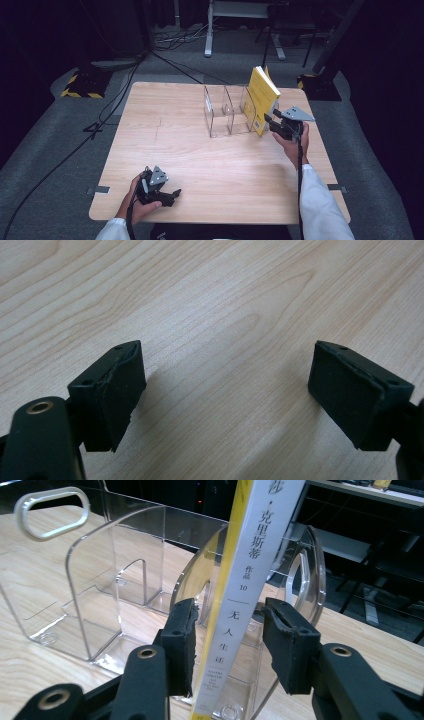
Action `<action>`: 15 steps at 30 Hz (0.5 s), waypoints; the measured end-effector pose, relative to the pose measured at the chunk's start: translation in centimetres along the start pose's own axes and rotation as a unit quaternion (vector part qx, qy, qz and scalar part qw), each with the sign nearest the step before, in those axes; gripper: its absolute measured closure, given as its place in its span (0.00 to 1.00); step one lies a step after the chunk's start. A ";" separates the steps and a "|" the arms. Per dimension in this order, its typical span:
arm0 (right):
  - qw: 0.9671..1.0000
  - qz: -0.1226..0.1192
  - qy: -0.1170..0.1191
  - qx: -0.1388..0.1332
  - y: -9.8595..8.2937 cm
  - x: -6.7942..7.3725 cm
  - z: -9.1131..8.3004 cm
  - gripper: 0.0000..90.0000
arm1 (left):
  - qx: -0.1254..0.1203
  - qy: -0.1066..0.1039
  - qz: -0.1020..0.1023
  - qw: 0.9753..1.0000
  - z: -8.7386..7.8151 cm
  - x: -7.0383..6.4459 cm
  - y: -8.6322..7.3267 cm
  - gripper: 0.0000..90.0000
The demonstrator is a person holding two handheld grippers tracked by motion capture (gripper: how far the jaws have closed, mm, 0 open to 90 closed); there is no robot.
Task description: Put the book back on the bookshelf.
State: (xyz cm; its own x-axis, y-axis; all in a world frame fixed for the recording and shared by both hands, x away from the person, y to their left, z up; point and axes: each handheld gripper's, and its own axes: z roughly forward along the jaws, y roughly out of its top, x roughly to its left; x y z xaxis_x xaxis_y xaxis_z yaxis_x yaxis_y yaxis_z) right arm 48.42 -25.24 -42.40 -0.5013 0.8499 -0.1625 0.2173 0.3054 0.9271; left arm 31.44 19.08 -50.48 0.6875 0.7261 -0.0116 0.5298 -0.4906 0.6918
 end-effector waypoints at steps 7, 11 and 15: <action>1.000 -0.016 0.016 0.008 0.2 -0.1 -1.3 0.62 | 0.001 -0.002 -0.002 1.000 0.0 0.0 0.0 0.18; 0.999 -0.023 0.033 0.018 0.5 -0.3 -1.8 0.59 | 0.001 -0.002 -0.002 1.000 0.0 0.0 0.0 0.17; 0.997 -0.031 0.055 0.032 0.7 -0.3 -2.3 0.55 | 0.001 -0.003 -0.001 1.000 0.0 0.0 0.0 0.17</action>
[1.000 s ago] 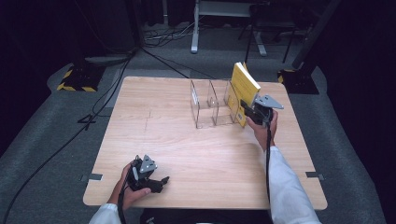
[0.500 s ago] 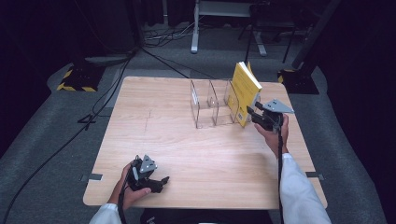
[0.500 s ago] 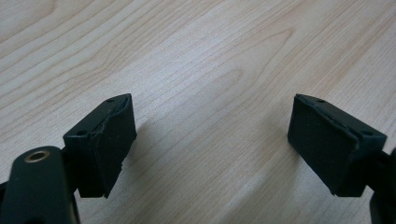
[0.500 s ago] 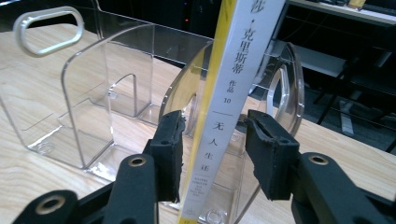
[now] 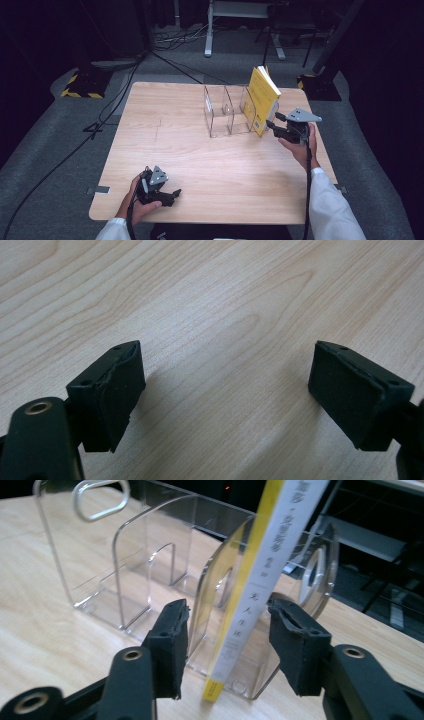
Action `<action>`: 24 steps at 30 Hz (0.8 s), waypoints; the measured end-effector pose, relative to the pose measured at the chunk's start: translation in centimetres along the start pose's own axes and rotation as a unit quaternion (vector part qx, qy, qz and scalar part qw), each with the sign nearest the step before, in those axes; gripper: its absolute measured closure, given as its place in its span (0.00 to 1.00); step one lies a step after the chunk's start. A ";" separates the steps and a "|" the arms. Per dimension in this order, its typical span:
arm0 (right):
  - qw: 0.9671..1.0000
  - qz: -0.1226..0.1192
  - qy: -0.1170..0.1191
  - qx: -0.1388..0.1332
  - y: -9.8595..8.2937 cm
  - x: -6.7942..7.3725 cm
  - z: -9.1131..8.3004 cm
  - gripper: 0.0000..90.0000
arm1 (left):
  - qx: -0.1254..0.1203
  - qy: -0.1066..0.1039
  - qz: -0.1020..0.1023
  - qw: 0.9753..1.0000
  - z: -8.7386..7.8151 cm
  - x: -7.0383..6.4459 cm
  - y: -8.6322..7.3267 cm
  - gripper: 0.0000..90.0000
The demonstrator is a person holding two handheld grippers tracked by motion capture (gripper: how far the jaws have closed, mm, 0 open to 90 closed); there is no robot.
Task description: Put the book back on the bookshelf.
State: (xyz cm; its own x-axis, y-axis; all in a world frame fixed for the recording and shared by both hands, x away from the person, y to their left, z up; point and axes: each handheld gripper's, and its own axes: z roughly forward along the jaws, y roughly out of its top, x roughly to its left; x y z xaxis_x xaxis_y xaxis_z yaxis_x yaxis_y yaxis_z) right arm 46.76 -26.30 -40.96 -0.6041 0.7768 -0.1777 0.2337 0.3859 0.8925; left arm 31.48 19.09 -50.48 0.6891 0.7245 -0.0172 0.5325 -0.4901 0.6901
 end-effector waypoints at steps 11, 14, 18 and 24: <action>0.999 -0.007 0.024 0.033 -0.1 0.1 -1.4 0.48 | -0.002 -0.001 0.002 1.000 0.0 0.0 0.0 0.17; 0.998 -0.015 0.031 0.047 -0.2 0.2 -1.8 0.46 | 0.000 -0.002 0.002 1.000 0.0 0.1 0.0 0.17; 0.997 -0.027 0.039 0.061 -0.6 0.5 -2.4 0.45 | 0.000 -0.002 0.002 1.000 0.0 0.1 0.0 0.17; 0.996 -0.033 0.049 0.072 -1.4 0.9 -3.2 0.43 | 0.000 -0.003 0.002 1.000 0.0 0.1 0.0 0.17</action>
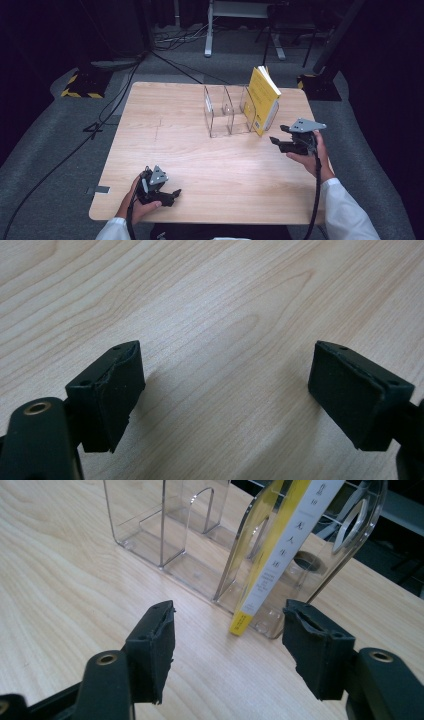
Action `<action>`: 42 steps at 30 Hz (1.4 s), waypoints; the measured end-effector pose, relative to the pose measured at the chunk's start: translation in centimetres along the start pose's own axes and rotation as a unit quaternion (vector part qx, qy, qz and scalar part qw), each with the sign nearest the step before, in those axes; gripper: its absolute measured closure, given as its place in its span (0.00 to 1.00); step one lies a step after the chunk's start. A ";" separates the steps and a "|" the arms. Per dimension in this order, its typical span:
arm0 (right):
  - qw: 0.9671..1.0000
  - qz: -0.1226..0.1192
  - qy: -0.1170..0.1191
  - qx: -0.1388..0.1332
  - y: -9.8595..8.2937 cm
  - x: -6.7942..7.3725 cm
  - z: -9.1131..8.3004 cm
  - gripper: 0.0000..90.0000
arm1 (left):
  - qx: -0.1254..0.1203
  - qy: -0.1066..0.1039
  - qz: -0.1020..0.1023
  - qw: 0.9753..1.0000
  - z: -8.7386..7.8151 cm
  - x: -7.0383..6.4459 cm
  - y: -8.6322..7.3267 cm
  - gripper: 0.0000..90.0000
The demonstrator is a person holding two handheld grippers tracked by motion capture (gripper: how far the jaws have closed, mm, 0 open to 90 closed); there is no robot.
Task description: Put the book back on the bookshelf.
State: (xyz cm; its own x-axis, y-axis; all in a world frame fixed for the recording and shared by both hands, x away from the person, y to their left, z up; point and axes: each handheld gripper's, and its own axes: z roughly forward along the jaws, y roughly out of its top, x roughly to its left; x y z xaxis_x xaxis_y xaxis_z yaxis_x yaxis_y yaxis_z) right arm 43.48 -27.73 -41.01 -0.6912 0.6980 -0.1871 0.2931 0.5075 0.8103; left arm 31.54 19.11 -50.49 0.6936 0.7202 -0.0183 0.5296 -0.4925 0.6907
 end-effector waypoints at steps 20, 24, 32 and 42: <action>0.999 -0.036 0.009 0.026 -2.6 1.5 -2.1 0.37 | 0.000 0.000 -0.001 1.000 0.0 0.0 0.0 0.17; 0.998 -0.042 0.011 0.035 -3.4 1.9 -2.5 0.36 | 0.000 0.000 0.000 1.000 0.0 0.0 0.0 0.17; 0.997 -0.055 0.003 0.050 -4.9 2.6 -3.0 0.35 | 0.000 0.000 0.000 1.000 0.0 0.0 0.0 0.17; 0.997 -0.048 -0.009 0.065 -7.5 2.9 -3.8 0.33 | 0.000 0.000 0.000 1.000 0.0 0.0 0.0 0.17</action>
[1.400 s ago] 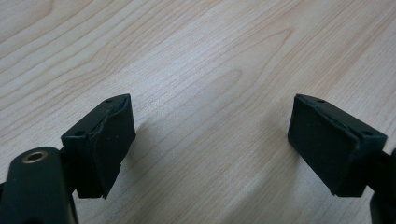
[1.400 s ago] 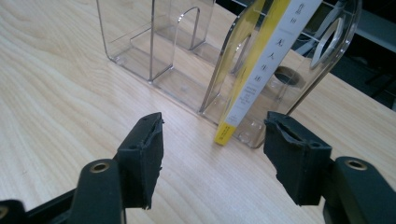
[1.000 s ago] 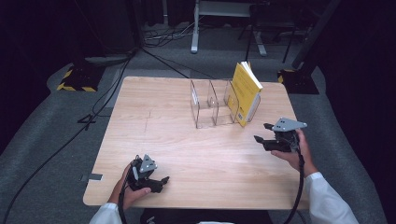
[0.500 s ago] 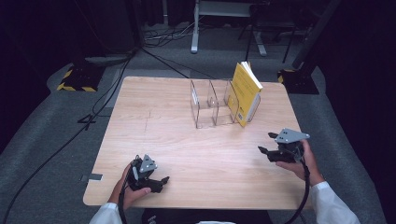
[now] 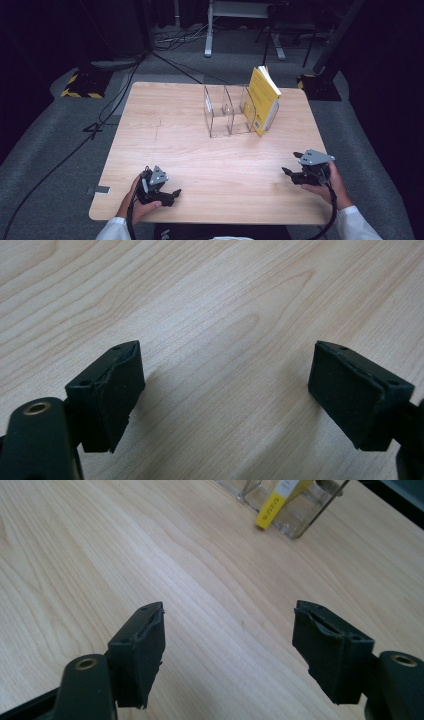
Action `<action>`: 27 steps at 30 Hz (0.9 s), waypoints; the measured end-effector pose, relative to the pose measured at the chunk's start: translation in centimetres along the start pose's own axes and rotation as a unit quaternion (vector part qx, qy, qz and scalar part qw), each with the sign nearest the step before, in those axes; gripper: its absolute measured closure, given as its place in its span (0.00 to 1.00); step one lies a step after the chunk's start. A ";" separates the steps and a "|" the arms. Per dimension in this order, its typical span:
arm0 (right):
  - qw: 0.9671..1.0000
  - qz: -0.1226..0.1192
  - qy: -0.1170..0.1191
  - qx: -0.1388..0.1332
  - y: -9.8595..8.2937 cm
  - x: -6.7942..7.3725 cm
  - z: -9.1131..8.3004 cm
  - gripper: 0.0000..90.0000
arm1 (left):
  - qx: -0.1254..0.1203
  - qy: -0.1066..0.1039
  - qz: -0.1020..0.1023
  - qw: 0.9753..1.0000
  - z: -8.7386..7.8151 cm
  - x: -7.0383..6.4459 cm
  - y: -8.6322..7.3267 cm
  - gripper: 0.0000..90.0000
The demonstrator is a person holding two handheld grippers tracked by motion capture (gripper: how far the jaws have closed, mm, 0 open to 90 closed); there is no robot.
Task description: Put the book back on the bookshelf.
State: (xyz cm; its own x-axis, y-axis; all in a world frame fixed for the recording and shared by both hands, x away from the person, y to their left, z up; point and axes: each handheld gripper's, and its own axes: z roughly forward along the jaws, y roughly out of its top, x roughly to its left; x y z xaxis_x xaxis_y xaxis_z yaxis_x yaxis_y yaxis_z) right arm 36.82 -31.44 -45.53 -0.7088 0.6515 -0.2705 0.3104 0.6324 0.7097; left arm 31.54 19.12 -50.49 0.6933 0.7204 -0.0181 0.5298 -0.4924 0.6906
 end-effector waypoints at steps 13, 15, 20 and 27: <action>0.999 0.050 0.004 0.000 -4.2 -0.4 -1.0 0.29 | 0.000 0.000 0.000 1.000 0.0 0.0 0.0 0.17; 0.998 0.066 -0.002 0.004 -5.3 -0.5 -1.3 0.29 | 0.000 0.000 -0.001 1.000 0.0 0.0 0.0 0.17; 0.996 0.094 -0.004 0.006 -7.5 -0.7 -2.3 0.30 | 0.000 0.000 -0.002 1.000 0.0 0.0 0.0 0.17; 0.989 0.146 -0.007 0.002 -9.6 -1.0 -3.0 0.28 | 0.000 0.000 -0.002 1.000 0.0 0.0 0.0 0.17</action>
State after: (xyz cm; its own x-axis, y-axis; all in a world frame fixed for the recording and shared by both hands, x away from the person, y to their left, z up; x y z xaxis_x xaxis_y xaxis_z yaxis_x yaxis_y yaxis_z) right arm 32.66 -39.44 -50.16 -0.5805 0.8118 -0.0630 0.5025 0.4180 0.7568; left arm 31.59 19.10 -50.49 0.6914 0.7222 -0.0203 0.5318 -0.4897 0.6909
